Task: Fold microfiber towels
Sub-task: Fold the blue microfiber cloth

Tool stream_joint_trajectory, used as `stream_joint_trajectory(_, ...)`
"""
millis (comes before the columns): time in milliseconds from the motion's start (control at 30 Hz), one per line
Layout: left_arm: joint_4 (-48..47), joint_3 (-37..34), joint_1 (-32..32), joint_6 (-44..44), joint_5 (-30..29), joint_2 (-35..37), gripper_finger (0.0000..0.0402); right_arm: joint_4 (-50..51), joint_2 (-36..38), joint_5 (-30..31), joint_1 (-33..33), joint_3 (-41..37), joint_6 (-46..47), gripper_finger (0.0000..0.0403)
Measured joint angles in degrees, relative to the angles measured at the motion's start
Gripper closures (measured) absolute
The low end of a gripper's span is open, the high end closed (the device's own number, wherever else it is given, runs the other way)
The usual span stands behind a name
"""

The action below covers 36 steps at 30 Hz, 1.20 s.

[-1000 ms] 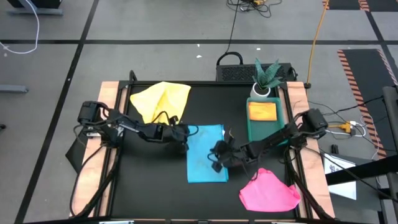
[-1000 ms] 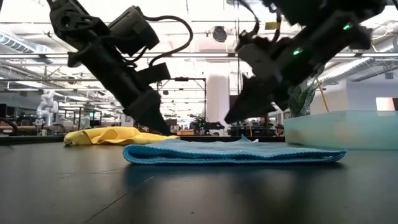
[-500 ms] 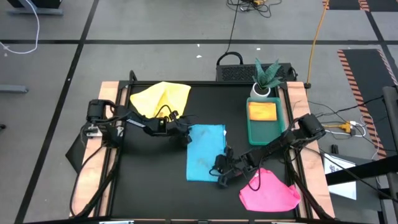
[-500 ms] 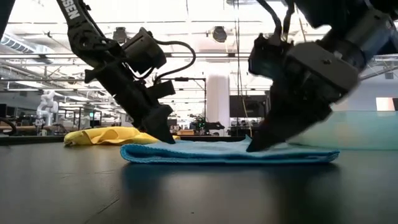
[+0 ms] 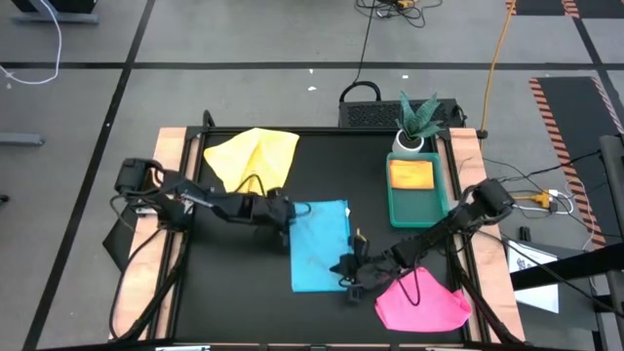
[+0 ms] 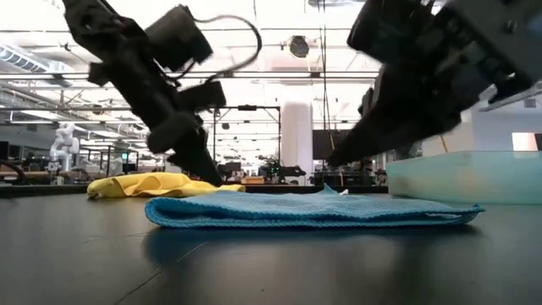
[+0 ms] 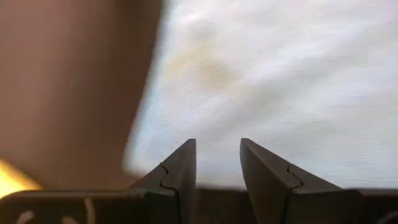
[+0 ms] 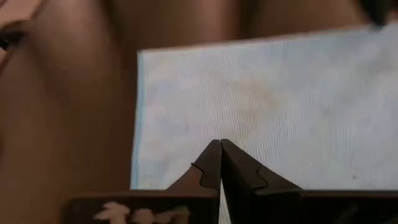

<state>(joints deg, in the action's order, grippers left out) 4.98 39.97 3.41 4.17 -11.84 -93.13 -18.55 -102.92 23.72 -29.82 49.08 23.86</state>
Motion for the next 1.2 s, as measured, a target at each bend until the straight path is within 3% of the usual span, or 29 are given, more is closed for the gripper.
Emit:
stream_joint_trajectory(100,4.64,0.15,5.61,-1.42,0.66,-1.48,0.0275,-1.51,0.34,-0.06,-0.94,-0.01,-0.75,0.0403)
stream_joint_trajectory(333,16.55,0.11,19.13,-10.45,8.99,-7.78,0.0275,-1.24,0.36,-1.46,-3.73,0.0,-0.53,0.0379)
stream_joint_trajectory(467,24.31,0.31,24.98,-14.93,9.29,-11.45,0.0272,-1.77,0.36,-1.45,-5.01,0.0,-0.83,0.0356)
stream_joint_trajectory(633,24.95,0.76,27.51,-16.14,7.03,-13.55,0.0241,-1.79,0.36,-1.42,-5.99,0.0,-0.99,0.0333)
stream_joint_trajectory(800,22.38,0.98,28.21,-16.28,-0.26,-13.43,0.0192,-1.75,0.36,-1.52,-6.66,0.0,-1.0,0.0324)
stream_joint_trajectory(900,22.05,1.01,28.16,-17.63,-0.43,-13.37,0.0184,-1.79,0.36,-1.5,-7.12,0.0,-2.04,0.0324)
stream_joint_trajectory(1033,22.2,0.96,28.12,-17.15,0.75,-13.39,0.0217,-1.92,0.38,-1.25,-8.33,0.0,-7.97,0.0323)
stream_joint_trajectory(1200,23.11,0.85,28.4,-15.83,2.19,-13.5,0.0298,0.3,0.4,-1.45,-9.38,0.02,-9.6,0.0322)
